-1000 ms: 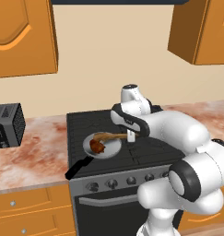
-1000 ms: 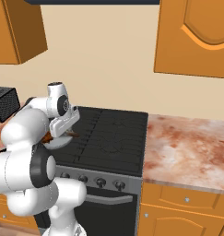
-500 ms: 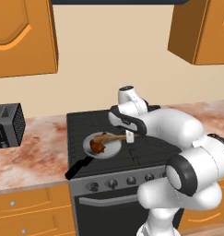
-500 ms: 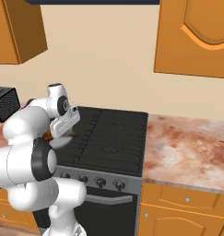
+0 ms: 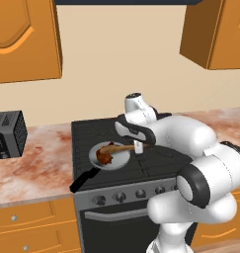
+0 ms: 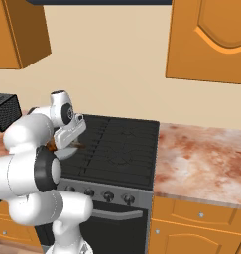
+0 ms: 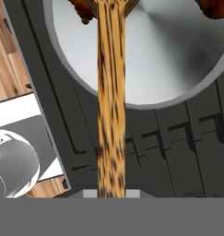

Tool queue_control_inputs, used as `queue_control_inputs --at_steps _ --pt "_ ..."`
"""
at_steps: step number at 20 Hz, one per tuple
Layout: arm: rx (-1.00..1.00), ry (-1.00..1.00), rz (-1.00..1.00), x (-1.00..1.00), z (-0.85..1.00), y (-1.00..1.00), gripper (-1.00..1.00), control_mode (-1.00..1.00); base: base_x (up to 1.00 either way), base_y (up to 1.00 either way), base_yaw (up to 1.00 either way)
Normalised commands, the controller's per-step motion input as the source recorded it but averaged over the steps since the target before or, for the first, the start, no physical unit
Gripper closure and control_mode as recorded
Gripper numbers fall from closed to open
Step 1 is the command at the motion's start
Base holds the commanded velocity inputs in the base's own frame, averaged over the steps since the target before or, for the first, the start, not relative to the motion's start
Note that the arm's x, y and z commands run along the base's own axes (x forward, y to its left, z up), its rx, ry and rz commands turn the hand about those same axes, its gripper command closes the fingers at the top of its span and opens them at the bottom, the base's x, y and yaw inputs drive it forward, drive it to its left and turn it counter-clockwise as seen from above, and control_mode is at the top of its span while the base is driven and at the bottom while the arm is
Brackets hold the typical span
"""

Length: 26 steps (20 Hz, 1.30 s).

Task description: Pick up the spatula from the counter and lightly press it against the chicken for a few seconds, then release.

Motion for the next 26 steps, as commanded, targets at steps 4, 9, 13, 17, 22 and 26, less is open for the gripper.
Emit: queue_control_inputs --at_steps 4,9,13,17,22,26 --pt "-0.02 0.0 0.0 0.05 -0.08 0.05 1.0 -1.0 0.0 0.0 0.0" --pt "-0.02 0.0 0.0 0.05 -0.13 0.11 1.0 -1.0 0.0 0.0 0.0" --pt "-0.01 0.0 0.0 0.08 -0.05 0.09 1.0 -1.0 0.0 0.0 0.0" --pt "-0.01 0.0 0.0 0.07 -0.05 0.03 1.0 -1.0 0.0 0.0 0.0" --pt "-0.01 0.0 0.0 0.11 -0.09 0.01 1.0 -1.0 0.0 0.0 0.0" --pt "-0.01 0.0 0.0 0.13 -0.1 0.01 1.0 -1.0 0.0 0.0 0.0"
